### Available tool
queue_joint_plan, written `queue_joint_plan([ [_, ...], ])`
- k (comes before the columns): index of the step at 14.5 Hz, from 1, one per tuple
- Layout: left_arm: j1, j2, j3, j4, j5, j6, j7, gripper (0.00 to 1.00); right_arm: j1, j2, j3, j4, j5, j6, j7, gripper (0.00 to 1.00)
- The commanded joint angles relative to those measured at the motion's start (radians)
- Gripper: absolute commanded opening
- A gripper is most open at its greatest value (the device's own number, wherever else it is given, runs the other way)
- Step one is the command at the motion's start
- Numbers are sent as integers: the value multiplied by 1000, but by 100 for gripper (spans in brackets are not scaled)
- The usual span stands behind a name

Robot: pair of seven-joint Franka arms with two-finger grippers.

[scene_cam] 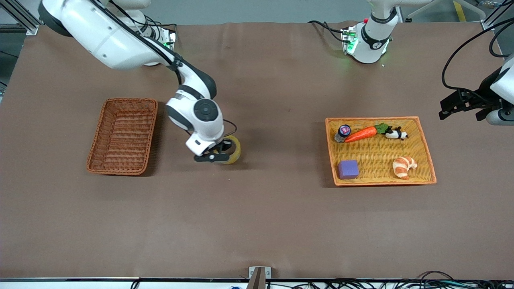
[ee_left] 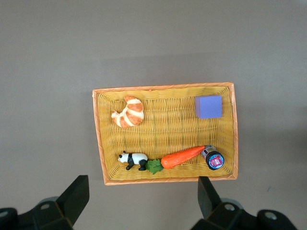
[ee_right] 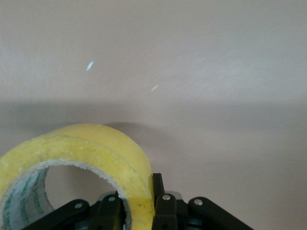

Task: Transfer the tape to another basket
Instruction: 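Carry the tape roll with the right gripper over the brown basket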

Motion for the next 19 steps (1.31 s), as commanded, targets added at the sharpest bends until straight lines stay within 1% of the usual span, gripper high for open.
queue_joint_plan([
  [1, 2, -9, -9, 5, 20, -5, -18, 100, -70, -200, -13, -34, 200, -96, -187, 0],
  [4, 2, -8, -9, 5, 19, -5, -18, 100, -64, -379, -199, -37, 401, -206, -495, 0],
  [5, 2, -8, -9, 5, 20, -5, -18, 100, -64, -422, -261, -43, 437, -234, -593, 0],
  [7, 0, -8, -9, 9, 20, -5, -19, 100, -64, -495, -356, -82, 466, -263, -743, 0],
  [9, 2, -5, -9, 21, 19, -5, -19, 100, -64, -564, -463, -177, 469, -250, -896, 0],
  [10, 0, -2, -9, 26, 19, -5, -19, 100, -62, -593, -512, -226, 471, -222, -959, 0],
  [12, 2, 0, -9, 26, 17, -7, -19, 100, -62, -654, -582, -364, 478, -129, -1048, 0],
  [13, 0, 0, -9, 28, 15, -7, -19, 100, -62, -677, -605, -435, 480, -69, -1065, 0],
  [14, 0, 1, -9, 28, 17, -7, -19, 100, -62, -682, -629, -495, 480, -2, -1070, 0],
  [17, 0, 5, -9, 26, 19, -5, -28, 100, -64, -678, -689, -624, 480, 166, -1116, 0],
  [19, 0, 11, -9, 28, 20, -5, -62, 100, -64, -662, -734, -691, 480, 279, -1151, 0],
])
